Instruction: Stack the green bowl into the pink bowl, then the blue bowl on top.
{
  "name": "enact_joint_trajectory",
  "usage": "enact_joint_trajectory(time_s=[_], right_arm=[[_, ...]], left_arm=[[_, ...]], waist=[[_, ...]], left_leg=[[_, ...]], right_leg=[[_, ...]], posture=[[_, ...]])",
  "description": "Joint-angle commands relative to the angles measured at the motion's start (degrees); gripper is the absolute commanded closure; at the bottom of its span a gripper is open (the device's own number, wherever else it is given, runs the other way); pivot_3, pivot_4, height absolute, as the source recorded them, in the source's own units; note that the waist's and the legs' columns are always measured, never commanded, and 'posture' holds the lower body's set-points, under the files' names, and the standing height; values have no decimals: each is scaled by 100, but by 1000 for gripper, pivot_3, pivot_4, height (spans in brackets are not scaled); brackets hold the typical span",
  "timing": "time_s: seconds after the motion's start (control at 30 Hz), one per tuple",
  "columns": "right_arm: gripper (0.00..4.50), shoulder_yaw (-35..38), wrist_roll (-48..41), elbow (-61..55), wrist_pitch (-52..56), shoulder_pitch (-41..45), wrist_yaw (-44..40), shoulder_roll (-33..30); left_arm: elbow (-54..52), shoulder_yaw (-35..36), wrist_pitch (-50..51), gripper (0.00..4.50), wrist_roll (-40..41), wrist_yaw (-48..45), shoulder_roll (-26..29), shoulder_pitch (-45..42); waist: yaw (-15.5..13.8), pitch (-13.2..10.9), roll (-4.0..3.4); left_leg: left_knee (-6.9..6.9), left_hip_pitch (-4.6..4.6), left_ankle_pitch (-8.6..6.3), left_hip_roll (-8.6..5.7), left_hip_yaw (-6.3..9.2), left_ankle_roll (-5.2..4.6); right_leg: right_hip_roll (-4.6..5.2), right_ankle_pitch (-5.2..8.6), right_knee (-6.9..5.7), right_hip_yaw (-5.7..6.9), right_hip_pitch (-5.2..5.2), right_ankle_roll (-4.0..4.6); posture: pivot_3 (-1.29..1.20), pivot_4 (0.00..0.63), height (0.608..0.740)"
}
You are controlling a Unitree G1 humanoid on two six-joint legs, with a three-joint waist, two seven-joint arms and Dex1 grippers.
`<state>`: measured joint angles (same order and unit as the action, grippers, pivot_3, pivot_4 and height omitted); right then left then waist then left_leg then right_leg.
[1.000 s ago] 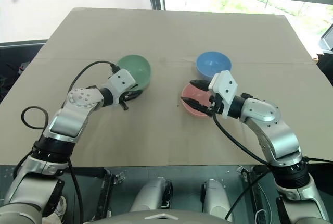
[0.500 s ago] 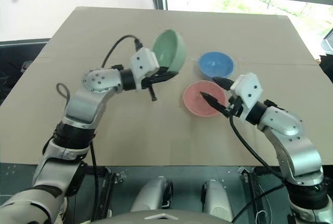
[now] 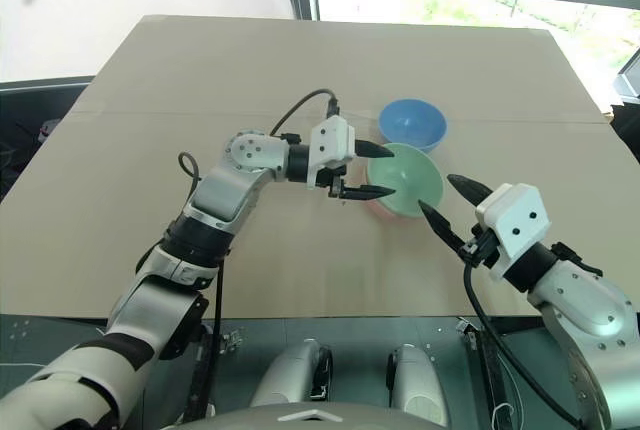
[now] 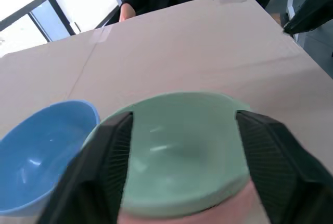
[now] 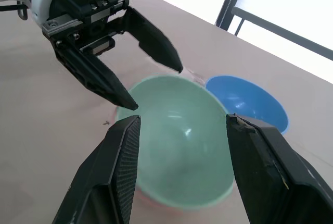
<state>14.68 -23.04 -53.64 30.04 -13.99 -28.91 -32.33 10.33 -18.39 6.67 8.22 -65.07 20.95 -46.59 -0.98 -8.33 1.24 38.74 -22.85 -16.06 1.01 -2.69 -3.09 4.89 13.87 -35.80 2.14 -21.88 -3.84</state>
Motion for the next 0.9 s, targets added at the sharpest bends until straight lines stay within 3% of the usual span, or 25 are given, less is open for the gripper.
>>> enact_joint_trajectory(time_s=[0.03,0.17,0.27,0.33,0.37,0.6,0.9], right_arm=[[1770,372,-189,-334,-2,-302,-113,-89],[1770,611,-421,193,11,30,-226,-286],[988,414,-386,799,-132,690,-397,-475],[228,76,33,1391,-480,1227,-476,-618],[85,-111,342,1749,-735,1495,-466,-681],[85,-1833,2395,5346,-2863,3704,-1070,-1232],[85,-3239,4202,10152,-5613,6546,-640,-849]], left_arm=[[-241,273,-42,1293,94,113,62,25],[-479,854,448,1293,444,459,203,136],[-656,1406,793,1220,839,685,298,378],[-918,1833,577,1220,1113,837,297,749],[-1094,2010,528,1220,1249,892,304,970],[-2411,2707,1417,1220,2404,465,1103,2597],[-3387,3017,1570,1220,2646,1131,1205,3502]], waist=[[3,0,0],[41,-1,1],[59,0,0],[78,1,-3],[78,1,-2],[76,-15,-13],[45,-24,-21]], left_leg=[[0,0,0,0,0,0],[13,4,-1,13,-2,-1],[31,18,-11,24,-6,-18],[31,25,-11,27,-1,-19],[28,27,-9,27,-5,-14],[16,3,-3,17,-16,-4],[17,8,-3,16,-6,-2]], right_leg=[[0,0,0,0,0,0],[0,0,-1,-3,2,-1],[-6,-1,-6,-7,14,-1],[-8,0,-7,-4,19,-1],[-7,0,-7,-9,17,0],[1,-1,0,-16,-5,-1],[3,0,7,-5,5,1]], posture=[[0,150,740],[0,150,740],[0,150,740],[0,150,740],[0,150,740],[0,150,740],[0,150,740]])
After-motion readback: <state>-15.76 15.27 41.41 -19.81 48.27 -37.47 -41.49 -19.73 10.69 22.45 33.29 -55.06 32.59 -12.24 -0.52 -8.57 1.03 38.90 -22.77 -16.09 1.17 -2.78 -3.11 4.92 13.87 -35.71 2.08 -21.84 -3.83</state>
